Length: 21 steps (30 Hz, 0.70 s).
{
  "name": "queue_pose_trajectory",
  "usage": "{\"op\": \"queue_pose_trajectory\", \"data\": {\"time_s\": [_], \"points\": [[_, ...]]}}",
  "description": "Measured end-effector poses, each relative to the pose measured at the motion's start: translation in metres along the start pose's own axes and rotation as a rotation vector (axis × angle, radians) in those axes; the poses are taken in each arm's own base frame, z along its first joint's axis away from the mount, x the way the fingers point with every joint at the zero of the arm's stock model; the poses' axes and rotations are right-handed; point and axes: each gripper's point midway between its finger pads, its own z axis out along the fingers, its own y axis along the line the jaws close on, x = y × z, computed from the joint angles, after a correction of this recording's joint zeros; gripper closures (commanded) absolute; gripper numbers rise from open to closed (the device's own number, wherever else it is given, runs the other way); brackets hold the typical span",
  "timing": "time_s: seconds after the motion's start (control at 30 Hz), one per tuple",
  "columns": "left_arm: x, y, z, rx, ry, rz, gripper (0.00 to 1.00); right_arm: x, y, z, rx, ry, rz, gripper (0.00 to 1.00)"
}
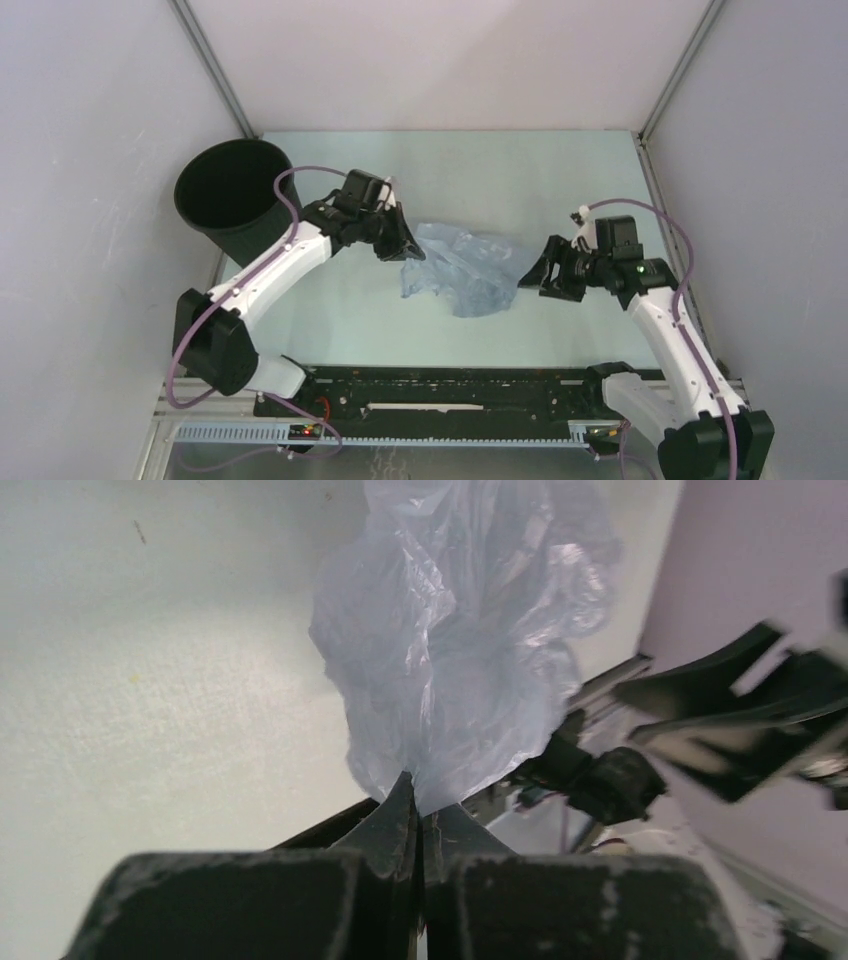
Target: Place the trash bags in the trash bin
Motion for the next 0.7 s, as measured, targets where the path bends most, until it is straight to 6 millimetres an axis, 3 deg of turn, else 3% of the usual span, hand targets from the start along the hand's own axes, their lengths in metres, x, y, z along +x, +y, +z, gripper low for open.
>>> {"op": "queue_pose_trajectory", "data": {"time_s": [0.17,0.33,0.53,0.7], "points": [[-0.014,-0.016,-0.014,0.111,-0.040,-0.084,1.00,0.029,-0.005,-0.002,0.019,-0.018,0.023,0.36],[-0.016,-0.013,-0.011,0.152,-0.016,-0.150,1.00,0.028,-0.015,0.001,0.040,-0.068,0.063,0.46],[-0.019,0.001,-0.004,0.150,0.017,-0.249,1.00,0.048,-0.030,0.048,0.090,0.076,0.053,0.48],[-0.022,0.002,-0.001,0.165,0.032,-0.267,1.00,0.043,-0.031,0.082,0.065,0.078,-0.005,0.48]]}}
